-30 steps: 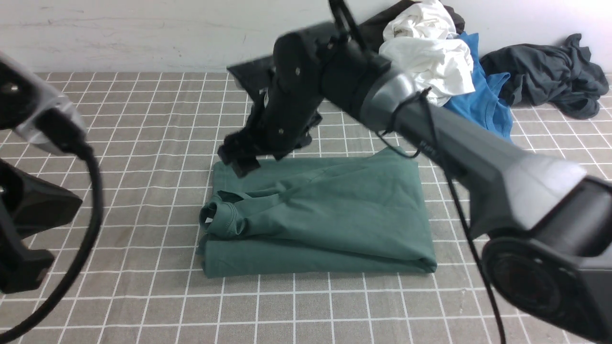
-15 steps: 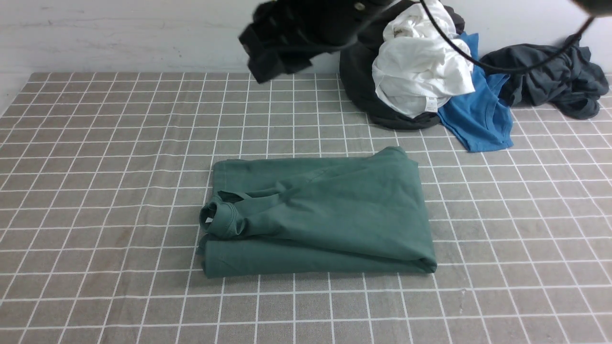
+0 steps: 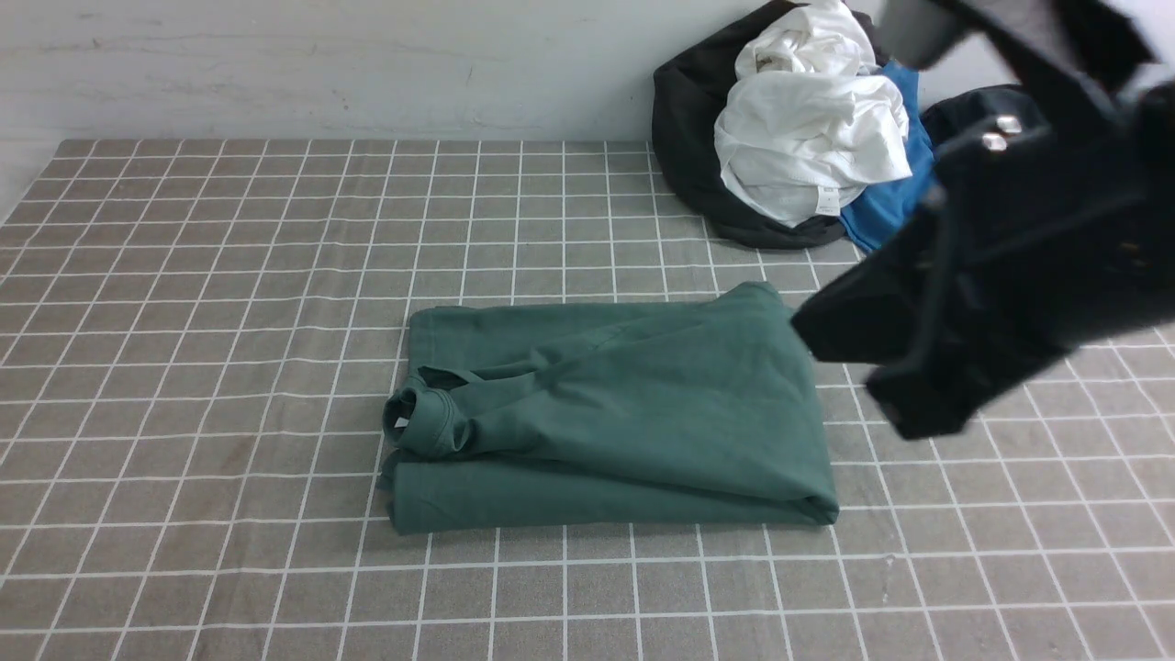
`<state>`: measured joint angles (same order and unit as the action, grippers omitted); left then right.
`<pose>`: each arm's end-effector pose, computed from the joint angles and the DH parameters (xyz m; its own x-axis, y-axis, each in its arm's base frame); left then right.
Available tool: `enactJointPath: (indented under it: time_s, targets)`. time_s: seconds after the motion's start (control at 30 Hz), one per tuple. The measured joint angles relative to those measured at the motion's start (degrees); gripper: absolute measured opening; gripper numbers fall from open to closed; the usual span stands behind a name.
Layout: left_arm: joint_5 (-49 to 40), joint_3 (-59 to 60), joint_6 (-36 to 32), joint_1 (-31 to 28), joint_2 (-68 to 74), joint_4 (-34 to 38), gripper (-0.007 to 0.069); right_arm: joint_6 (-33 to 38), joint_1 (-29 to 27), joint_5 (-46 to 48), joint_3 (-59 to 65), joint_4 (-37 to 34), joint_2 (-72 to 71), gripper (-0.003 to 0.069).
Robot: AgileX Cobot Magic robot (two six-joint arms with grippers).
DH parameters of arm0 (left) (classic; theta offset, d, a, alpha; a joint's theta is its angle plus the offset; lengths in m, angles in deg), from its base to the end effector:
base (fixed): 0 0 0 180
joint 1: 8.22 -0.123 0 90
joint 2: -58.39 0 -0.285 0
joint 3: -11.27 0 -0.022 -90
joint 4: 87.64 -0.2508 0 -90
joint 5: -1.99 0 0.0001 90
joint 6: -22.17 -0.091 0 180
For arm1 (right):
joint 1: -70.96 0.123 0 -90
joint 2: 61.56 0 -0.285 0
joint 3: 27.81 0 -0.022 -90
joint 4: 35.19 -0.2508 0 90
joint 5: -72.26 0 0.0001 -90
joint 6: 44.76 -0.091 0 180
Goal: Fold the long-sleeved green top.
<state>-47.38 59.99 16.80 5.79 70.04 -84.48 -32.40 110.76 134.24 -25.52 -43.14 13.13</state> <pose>0.0122 -0.0070 0.2929 -0.3103 0.1369 -0.9407 0.2985 0.9536 0.0403 0.1647 0.1517 0.4079 -0.4666 -0.5821 -0.6659 -0.7758 0.6310 -0.0080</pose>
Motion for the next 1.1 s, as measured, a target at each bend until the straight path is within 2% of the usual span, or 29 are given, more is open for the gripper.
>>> enactJointPath:
  time_s: [0.17,0.47,0.87,1.1]
  targets:
    - [0.00,0.00,0.32,0.00,0.00,0.80,-0.0007,-1.73,0.00,-8.14,10.08,3.21,-16.25,-0.0014]
    - [0.00,0.00,0.32,0.00,0.00,0.89,-0.0007,-1.95,0.00,-12.78,20.63,3.15,-32.04,-0.0014]
    - [0.00,0.00,0.36,0.00,0.00,0.94,-0.0007,-2.01,0.00,-8.22,22.65,3.02,-33.79,-0.0014]
    - [0.00,0.00,0.36,0.00,0.00,0.94,-0.0007,-2.15,0.00,-14.33,22.78,1.48,-33.79,-0.0014]
